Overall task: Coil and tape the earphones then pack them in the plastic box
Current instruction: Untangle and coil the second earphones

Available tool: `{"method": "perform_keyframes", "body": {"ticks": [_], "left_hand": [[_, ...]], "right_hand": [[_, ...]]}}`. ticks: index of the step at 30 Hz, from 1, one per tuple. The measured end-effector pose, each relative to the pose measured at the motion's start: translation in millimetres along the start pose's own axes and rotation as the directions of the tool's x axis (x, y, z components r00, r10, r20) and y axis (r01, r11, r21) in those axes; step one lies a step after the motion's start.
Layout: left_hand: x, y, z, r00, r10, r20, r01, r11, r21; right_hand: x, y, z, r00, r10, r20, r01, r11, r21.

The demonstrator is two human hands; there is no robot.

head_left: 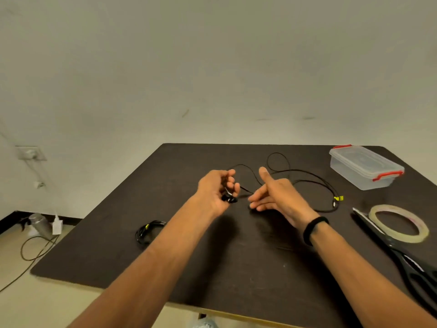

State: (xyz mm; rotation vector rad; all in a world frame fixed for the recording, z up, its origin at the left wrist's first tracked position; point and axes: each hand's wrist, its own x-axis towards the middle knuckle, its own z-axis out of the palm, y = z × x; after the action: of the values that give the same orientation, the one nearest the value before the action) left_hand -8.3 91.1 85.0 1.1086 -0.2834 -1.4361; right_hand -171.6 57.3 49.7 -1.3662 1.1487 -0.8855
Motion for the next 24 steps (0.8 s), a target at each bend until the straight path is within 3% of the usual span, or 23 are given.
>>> {"method": "perform_keyframes", "body": {"ticks": [5, 11, 12, 14, 16, 18, 20, 24], "left_hand": [[-16.1, -35.9, 23.3, 0.999, 0.005, 0.054, -0.018, 0.968, 0.250], [-25.6, -53.8, 24.3, 0.987, 0.126, 0.103, -0.161, 0.857, 0.490], [-26.5, -54.5, 20.7, 0.979, 0.151, 0.134, -0.201, 0.793, 0.575], [-30.3, -51.7, 11.9, 0.931, 0.286, 0.226, -0.348, 0.508, 0.788], [-42.5, -45.4, 2.1, 0.796, 0.497, 0.346, -0.476, 0.160, 0.865], [-52.6, -37.5, -6.2, 0.632, 0.618, 0.468, -0.560, -0.053, 0.827], [-57.4, -30.0, -12.2, 0.557, 0.656, 0.510, -0.604, -0.102, 0.790], [-41.9, -16.0, -24.8, 0.542, 0.677, 0.498, -0.631, -0.063, 0.773]], "right_hand": [[-4.8, -11.8, 15.5, 0.947, 0.263, 0.185, -0.316, 0.872, 0.374], [-7.4, -28.9, 8.5, 0.903, 0.372, 0.213, -0.424, 0.852, 0.307], [-8.5, -30.3, 8.7, 0.898, 0.390, 0.204, -0.435, 0.858, 0.274], [-10.0, -31.7, 8.1, 0.898, 0.388, 0.206, -0.429, 0.874, 0.226], [-11.2, -32.2, 4.2, 0.912, 0.345, 0.224, -0.400, 0.870, 0.288], [-13.8, -33.5, -1.4, 0.922, 0.316, 0.223, -0.382, 0.834, 0.398], [-15.1, -36.5, -5.9, 0.930, 0.297, 0.215, -0.366, 0.777, 0.512], [-26.8, -41.6, -17.0, 0.925, 0.283, 0.254, -0.377, 0.778, 0.503]]}}
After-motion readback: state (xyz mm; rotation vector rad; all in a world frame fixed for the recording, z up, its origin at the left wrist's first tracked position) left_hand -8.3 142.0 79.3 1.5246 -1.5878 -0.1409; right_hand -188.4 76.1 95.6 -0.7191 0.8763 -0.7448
